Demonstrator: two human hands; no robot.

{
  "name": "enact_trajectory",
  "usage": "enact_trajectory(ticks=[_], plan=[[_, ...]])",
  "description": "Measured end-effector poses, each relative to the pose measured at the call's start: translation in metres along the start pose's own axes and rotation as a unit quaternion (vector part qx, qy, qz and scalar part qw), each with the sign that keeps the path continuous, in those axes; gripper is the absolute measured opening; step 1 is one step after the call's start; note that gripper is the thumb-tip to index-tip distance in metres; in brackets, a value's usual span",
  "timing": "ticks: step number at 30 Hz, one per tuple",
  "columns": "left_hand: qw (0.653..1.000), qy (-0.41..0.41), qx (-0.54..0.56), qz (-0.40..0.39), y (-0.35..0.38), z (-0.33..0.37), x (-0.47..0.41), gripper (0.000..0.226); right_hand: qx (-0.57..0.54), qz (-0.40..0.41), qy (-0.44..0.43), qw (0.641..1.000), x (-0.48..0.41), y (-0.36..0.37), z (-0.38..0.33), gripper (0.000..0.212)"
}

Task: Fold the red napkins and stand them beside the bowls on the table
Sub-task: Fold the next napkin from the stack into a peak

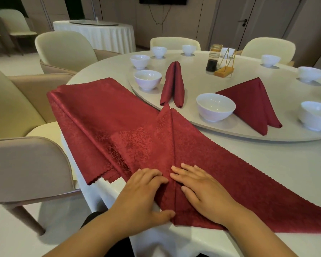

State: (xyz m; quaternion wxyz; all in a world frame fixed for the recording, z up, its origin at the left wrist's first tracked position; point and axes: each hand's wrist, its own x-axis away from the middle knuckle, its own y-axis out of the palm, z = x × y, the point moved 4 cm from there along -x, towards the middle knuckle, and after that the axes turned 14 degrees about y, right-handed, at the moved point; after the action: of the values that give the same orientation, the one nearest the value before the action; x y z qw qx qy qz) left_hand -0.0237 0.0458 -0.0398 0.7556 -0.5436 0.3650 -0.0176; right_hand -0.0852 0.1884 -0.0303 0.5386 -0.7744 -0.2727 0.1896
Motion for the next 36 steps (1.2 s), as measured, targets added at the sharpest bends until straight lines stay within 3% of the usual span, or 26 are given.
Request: enact_trajectory(ticks=[4, 8, 12, 15, 19, 24, 25, 28, 30, 33, 35, 36], plan=[[0.997, 0.01, 0.025, 0.065, -0.007, 0.01, 0.002, 0.048, -0.021, 0.032, -0.006, 0.999, 0.002, -0.001, -0.002, 0.07], [0.989, 0.073, 0.066, 0.109, -0.008, 0.032, 0.004, 0.012, -0.035, 0.179, -0.026, 0.983, 0.01, -0.018, -0.005, 0.039], [0.991, 0.056, 0.059, 0.105, -0.004, 0.031, 0.005, 0.019, -0.012, 0.222, 0.01, 0.975, 0.022, -0.021, -0.026, 0.036], [0.991, 0.056, 0.054, 0.11, -0.004, 0.032, 0.006, 0.019, 0.072, 0.16, 0.06, 0.983, 0.032, 0.005, -0.033, 0.042], [0.99, 0.056, 0.045, 0.123, -0.005, 0.033, 0.006, 0.023, 0.084, 0.126, 0.156, 0.976, 0.042, 0.005, -0.01, 0.049], [0.988, 0.06, 0.045, 0.132, -0.003, 0.032, 0.006, 0.026, 0.094, 0.071, 0.246, 0.962, 0.078, -0.026, 0.057, 0.112], [0.988, 0.063, 0.04, 0.135, -0.002, 0.032, 0.006, 0.027, 0.093, 0.071, 0.267, 0.957, 0.087, -0.035, 0.072, 0.107], [0.986, 0.069, 0.03, 0.15, -0.003, 0.033, 0.007, 0.05, 0.066, 0.091, 0.317, 0.942, 0.114, -0.058, 0.118, 0.053], [0.985, 0.067, 0.036, 0.154, -0.005, 0.034, 0.006, 0.053, 0.029, 0.118, 0.363, 0.924, 0.127, -0.069, 0.142, 0.045], [0.985, 0.072, 0.032, 0.153, -0.006, 0.037, 0.005, 0.04, -0.095, 0.219, 0.408, 0.881, 0.149, -0.084, 0.164, 0.036], [0.985, 0.076, 0.026, 0.153, -0.006, 0.038, 0.005, 0.043, -0.171, 0.294, 0.381, 0.86, 0.164, -0.097, 0.162, 0.03], [0.985, 0.075, 0.025, 0.151, -0.006, 0.038, 0.006, 0.05, -0.172, 0.314, 0.352, 0.865, 0.171, -0.104, 0.159, 0.039]])
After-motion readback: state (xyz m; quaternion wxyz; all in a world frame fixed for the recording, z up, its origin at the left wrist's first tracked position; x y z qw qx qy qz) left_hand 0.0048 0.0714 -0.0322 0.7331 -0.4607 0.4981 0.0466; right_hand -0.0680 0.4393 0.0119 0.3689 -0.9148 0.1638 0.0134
